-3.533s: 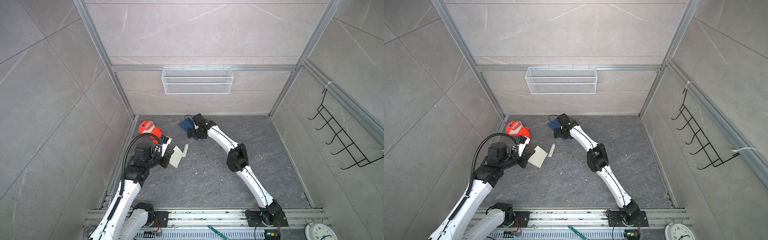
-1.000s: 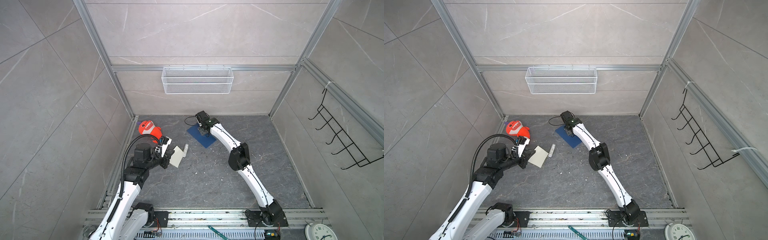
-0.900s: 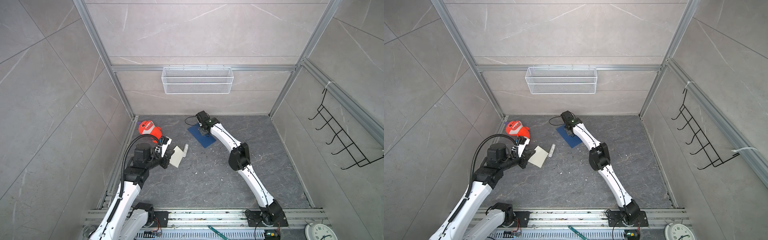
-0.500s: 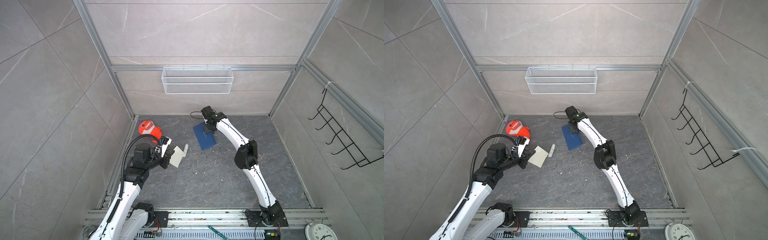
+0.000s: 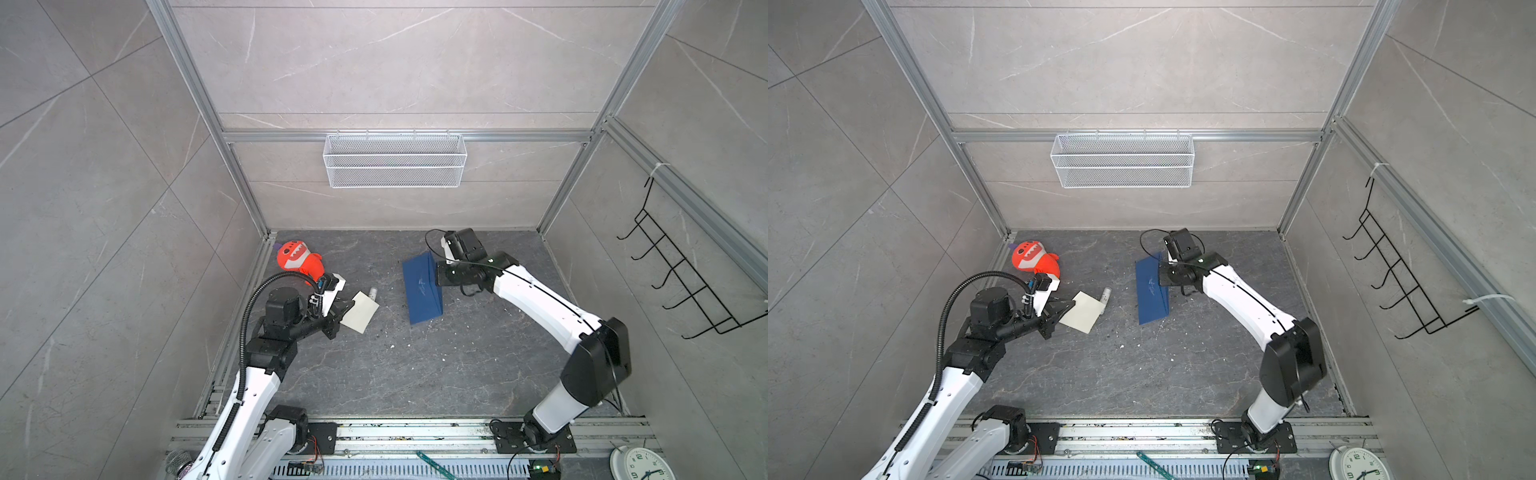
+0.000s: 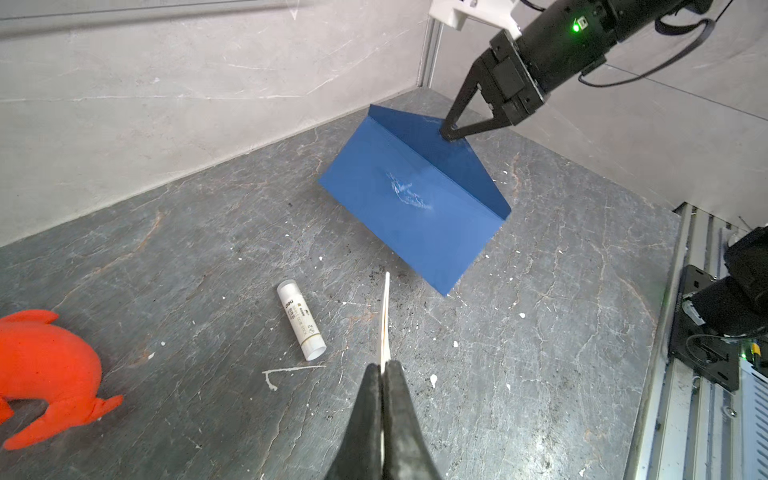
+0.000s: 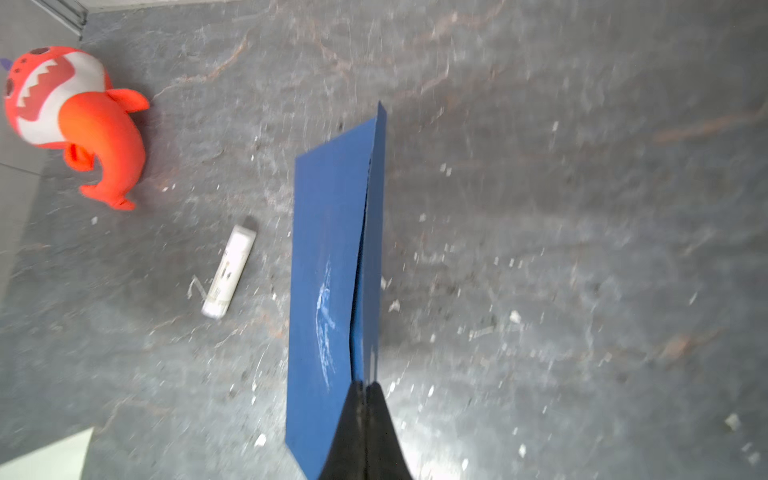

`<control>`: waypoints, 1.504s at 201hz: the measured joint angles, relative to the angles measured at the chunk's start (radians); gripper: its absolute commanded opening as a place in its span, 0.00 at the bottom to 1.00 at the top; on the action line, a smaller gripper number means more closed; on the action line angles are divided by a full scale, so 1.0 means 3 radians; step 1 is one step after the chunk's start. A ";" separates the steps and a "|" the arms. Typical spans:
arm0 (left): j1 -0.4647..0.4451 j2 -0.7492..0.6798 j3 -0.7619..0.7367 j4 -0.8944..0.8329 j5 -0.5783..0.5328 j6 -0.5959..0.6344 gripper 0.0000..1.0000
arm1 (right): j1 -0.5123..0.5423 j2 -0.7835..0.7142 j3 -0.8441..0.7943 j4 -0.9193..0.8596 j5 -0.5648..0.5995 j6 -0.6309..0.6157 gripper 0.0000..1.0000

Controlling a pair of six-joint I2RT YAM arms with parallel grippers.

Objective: Place the letter into the envelope and seal it

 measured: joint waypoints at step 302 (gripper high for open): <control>-0.0005 -0.0009 -0.0159 0.1329 -0.0376 -0.3780 0.00 | 0.0154 -0.1728 -0.2253 0.2544 -0.0637 0.1354 0.97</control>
